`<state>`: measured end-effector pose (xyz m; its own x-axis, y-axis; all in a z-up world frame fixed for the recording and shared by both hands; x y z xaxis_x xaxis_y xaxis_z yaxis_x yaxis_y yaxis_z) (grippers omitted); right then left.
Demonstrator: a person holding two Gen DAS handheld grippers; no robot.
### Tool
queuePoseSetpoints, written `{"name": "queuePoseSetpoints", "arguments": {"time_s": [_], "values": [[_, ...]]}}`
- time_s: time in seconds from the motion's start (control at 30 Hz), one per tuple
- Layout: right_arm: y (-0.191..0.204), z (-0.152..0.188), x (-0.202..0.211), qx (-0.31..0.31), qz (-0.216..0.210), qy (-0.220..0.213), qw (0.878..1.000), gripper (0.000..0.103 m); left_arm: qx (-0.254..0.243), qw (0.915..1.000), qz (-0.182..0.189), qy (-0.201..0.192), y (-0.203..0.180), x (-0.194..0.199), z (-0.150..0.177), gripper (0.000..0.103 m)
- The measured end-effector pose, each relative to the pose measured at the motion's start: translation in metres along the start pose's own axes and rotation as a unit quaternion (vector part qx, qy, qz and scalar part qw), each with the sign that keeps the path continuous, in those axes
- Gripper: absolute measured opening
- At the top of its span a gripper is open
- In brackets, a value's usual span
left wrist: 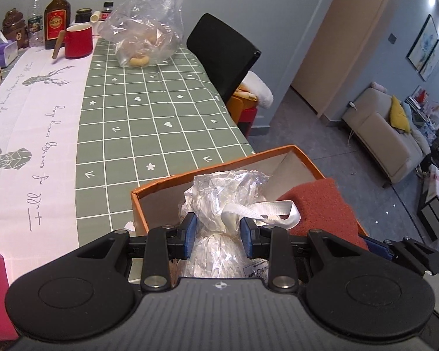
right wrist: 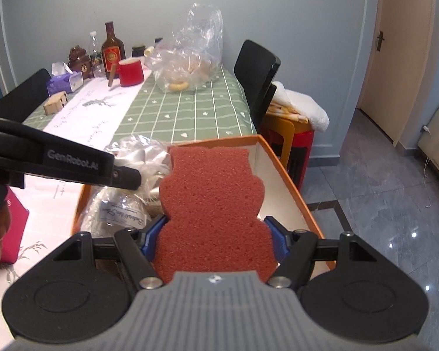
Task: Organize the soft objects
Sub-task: 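Lower the bag and sponge into the orange box and open both grippers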
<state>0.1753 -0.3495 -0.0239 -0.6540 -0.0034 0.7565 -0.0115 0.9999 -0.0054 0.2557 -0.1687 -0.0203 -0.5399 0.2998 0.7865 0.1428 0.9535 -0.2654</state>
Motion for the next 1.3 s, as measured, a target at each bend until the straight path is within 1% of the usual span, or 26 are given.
{"name": "queuePoseSetpoints", "arguments": {"time_s": [0.2, 0.37, 0.63, 0.7, 0.77, 0.87, 0.93, 1.0, 1.03, 1.17, 1.27, 1.3], "values": [[0.005, -0.003, -0.022, 0.004, -0.015, 0.014, 1.000, 0.070, -0.012, 0.9998, -0.018, 0.004, -0.004, -0.010, 0.003, 0.036], [0.012, -0.001, -0.037, 0.022, -0.008, 0.026, 0.999, 0.071, -0.023, 0.9991, -0.036, 0.006, -0.006, -0.015, 0.005, 0.036], [0.007, 0.002, -0.047, 0.013, -0.008, 0.041, 0.999, 0.071, -0.046, 0.9976, -0.051, 0.008, -0.009, -0.016, 0.008, 0.038], [0.009, 0.004, -0.049, 0.022, -0.003, 0.049, 0.999, 0.072, -0.065, 0.9960, -0.061, 0.012, -0.013, -0.017, 0.010, 0.044], [0.011, 0.006, -0.052, 0.031, 0.001, 0.058, 0.998, 0.072, -0.079, 0.9944, -0.069, 0.013, -0.016, -0.018, 0.011, 0.045], [0.012, 0.007, -0.053, 0.038, 0.006, 0.063, 0.997, 0.074, -0.086, 0.9937, -0.071, 0.013, -0.019, -0.016, 0.012, 0.046], [0.012, 0.008, -0.052, 0.042, 0.009, 0.057, 0.997, 0.078, -0.089, 0.9933, -0.073, 0.012, -0.020, -0.014, 0.011, 0.049], [0.013, 0.008, -0.051, 0.050, 0.016, 0.051, 0.997, 0.079, -0.091, 0.9931, -0.074, 0.008, -0.020, -0.009, 0.010, 0.057], [0.013, 0.009, -0.049, 0.053, 0.017, 0.050, 0.997, 0.079, -0.091, 0.9931, -0.074, 0.003, -0.021, -0.006, 0.010, 0.059], [0.011, 0.007, -0.044, 0.049, 0.019, 0.042, 0.998, 0.083, -0.096, 0.9930, -0.069, -0.010, -0.025, 0.007, 0.008, 0.063], [0.010, 0.005, -0.036, 0.046, 0.016, 0.033, 0.998, 0.085, -0.097, 0.9932, -0.063, -0.016, -0.029, 0.016, 0.006, 0.068], [0.009, 0.005, -0.032, 0.045, 0.014, 0.028, 0.998, 0.085, -0.097, 0.9932, -0.061, -0.020, -0.029, 0.019, 0.005, 0.068]]}}
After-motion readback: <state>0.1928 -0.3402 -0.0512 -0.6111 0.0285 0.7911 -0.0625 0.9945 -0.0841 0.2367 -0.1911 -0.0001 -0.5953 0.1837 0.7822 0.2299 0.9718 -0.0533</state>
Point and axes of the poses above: each gripper's, at about its wrist camera, not at the fingertips, and x roughly against the way its jaws point, y to its left, z to its underside, the point moved 4 cm from there along -x, roughly the way its jaws point, and after that the axes turned 4 degrees about y, right-handed, at the moved point
